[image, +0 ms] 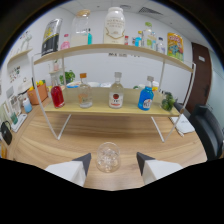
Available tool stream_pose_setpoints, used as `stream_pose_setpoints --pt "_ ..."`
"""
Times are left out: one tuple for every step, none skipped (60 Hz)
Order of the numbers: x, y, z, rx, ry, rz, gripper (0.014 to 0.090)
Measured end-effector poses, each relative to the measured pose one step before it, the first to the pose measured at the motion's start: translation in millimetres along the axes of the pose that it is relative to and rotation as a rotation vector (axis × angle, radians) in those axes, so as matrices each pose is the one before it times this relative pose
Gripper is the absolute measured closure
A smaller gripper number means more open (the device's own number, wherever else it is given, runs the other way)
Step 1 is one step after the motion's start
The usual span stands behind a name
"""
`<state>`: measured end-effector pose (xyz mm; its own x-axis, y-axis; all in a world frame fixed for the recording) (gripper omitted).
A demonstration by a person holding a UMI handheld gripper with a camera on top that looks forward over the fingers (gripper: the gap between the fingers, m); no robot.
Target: Make me a cup of Mount Fuji.
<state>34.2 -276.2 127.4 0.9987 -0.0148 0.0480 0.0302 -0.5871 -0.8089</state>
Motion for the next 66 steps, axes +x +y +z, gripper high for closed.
stream_pose_setpoints --pt "0.38 -0.7 -0.21 0.00218 0.00161 0.0006 0.0195" --pt "0.47 -0.74 -0.47 0.00247 0.00171 0.0007 0.0195" --pt "0.5 -0.91 -0.58 0.00287 0.00193 0.0009 0.0194" --pt "0.5 -0.79 -0.65 0.00284 0.00237 0.0009 0.0194" --pt "0.44 -0.85 -0.94 0.0032 0.00195 0.0012 0.0195" --pt "0.43 -0.87 -0.93 0.0029 0.00179 0.0011 0.0196" --pt "0.03 0.14 -1.27 0.00155 0.00248 0.002 0.0197" --pt "0.15 -0.14 -1.01 0.00199 0.00303 0.0018 0.0197" --pt "0.48 -0.04 -1.2 0.00192 0.00304 0.0018 0.0196" --pt "0.39 0.13 -1.1 0.00188 0.00298 0.0019 0.0196" --pt "0.03 -0.03 -0.91 0.0015 0.00279 0.0032 0.0195" --pt "0.15 0.23 -1.16 0.00161 0.00227 0.0038 0.0196" --pt "-0.36 0.37 -1.25 0.00149 0.00153 0.0048 0.0195" --pt "-0.84 0.96 -1.56 0.00133 0.00149 0.0059 0.0197" --pt "-1.23 0.79 -2.2 0.00193 0.00058 0.0062 0.0199" --pt "-0.96 0.77 -1.97 0.00233 -0.0001 0.0068 0.0199" --pt "-1.82 0.87 -2.01 0.00264 -0.00084 0.0066 0.0201" --pt "-2.01 0.82 -1.55 0.00251 -0.00107 0.0059 0.0201" --pt "-2.3 1.28 -1.34 0.00214 -0.0008 0.0056 0.02" --pt "-1.91 0.27 -0.76 0.00249 -0.00145 0.0059 0.0199" --pt "-3.56 1.09 -2.46 0.00343 -0.00068 0.0049 0.0199" --pt "-3.26 0.86 -1.29 0.0042 -0.0023 0.0045 0.0197" --pt "-3.75 0.71 -1.26 0.00586 -0.0029 0.0038 0.0197" --pt "-2.85 -0.68 0.03 0.00817 -0.00254 0.0029 0.0195" --pt "-3.44 -0.73 -0.7 0.00999 -0.00119 0.0019 0.0197" --pt "-3.85 -0.9 -0.17 0.0099 -0.00202 0.0011 0.0196" --pt "-4.16 -0.82 -0.04 0.00853 -0.00377 0.0005 0.0197" --pt "-4.56 -0.87 0.54 0.00726 -0.00513 0.0005 0.0202" --pt "-4.47 -0.95 0.61 0.00623 -0.00469 0.0001 0.0201" --pt "-3.7 -1.44 0.96 0.00659 -0.0028 0.0001 0.0199" --pt "-2.97 -2.05 1.2 0.00822 -0.00167 0.0003 0.02" --pt "-3.45 -2.74 1.17 0.01015 -0.00156 0.0007 0.0199" --pt "-3.83 -3.03 1.37 0.01149 -0.00261 0.0009 0.0198" --pt "-3.74 -3.66 1.66 0.01278 -0.00351 0.0006 0.0198" --pt "-3.31 -3.87 1.95 0.01309 -0.00339 0.0002 0.0198" --pt "-3.4 -4.11 2.58 0.0122 -0.00368 0.0003 0.02" --pt "-3.39 -3.86 2.85 0.0107 -0.00289 0.0005 0.02" --pt "-3.15 -3.86 3.39 0.00937 -0.00187 0.0004 0.02" --pt "-2.69 -3.98 3.61 0.01 -0.0007 0.0008 0.02" --pt "-2.56 -3.73 4.34 0.00976 -0.00045 0.0008 0.02" --pt "-2.58 -3.88 4.11 0.00889 -0.00082 0.001 0.02" --pt "-2.48 -3.79 4.49 0.00796 -0.00231 0.0012 0.0201" --pt "-2.9 -3.88 4.72 0.00751 -0.00325 0.0007 0.0201" --pt "-2.62 -4.15 4.88 0.00779 -0.00294 0.0004 0.0199" --pt "-2.2 -4.09 4.73 0.00789 -0.00258 0.0004 0.0198" --pt "-2.55 -3.95 4.49 0.00786 -0.00164 0.0003 0.0198" --pt "-1.88 -4.19 4.65 0.00843 -0.00189 -0.0007 0.0198" --pt "-1.26 -4.29 4.64 0.00882 -0.00231 -0.0017 0.0199" --pt "-1.75 -4.23 4.8 0.00835 -0.00202 -0.003 0.0197" --pt "-1.39 -4.36 4.83 0.00763 -0.00242 -0.0034 0.0199" --pt "-1.55 -3.92 4.76 0.00719 -0.00204 -0.0039 0.0202" --pt "-0.51 -3.78 4.77 0.0064 -0.00153 -0.0047 0.0207" --pt "-0.19 -3.76 4.96 0.00648 0.00017 -0.0047 0.021" --pt "-0.27 -3.67 4.97 0.00688 0.0016 -0.0046 0.0211" --pt "-0.12 -3.33 4.71 0.00679 0.00172 -0.0049 0.0217" --pt "-0.09 -3.27 4.79 0.00467 0.00059 -0.0049 0.0221" --pt "0.03 -2.77 5.02 0.00416 0.00079 -0.0043 0.0228" --pt "0.54 -3.73 3.95 0.0007 0.00106 -0.0032 0.0236" --pt "0.43 -2.79 4.55 0.00461 0.00141 -0.0023 0.0245" --pt "0.03 -1.36 5.51 0.00795 0.00111 -0.0014 0.0257" --pt "0.31 -2.16 4.18 0.00341 0.00028 -0.0003 0.0268" --pt "0.15 -1.8 3.72 0.00242 -0.00013 -0.0003 0.0281" --pt "0.23 -1.31 3.53 0.00082 -0.00014 -0.0005 0.029" --pt "0.35 -0.84 3.79 -0.0002 -0.00056 -0.0012 0.0299" --pt "0.83 -1.29 3.91 -0.00159 -0.0007 -0.0037 0.0314" --pt "-0.39 0.31 2.16 -0.00737 -0.0002 0.0003 0.0334"
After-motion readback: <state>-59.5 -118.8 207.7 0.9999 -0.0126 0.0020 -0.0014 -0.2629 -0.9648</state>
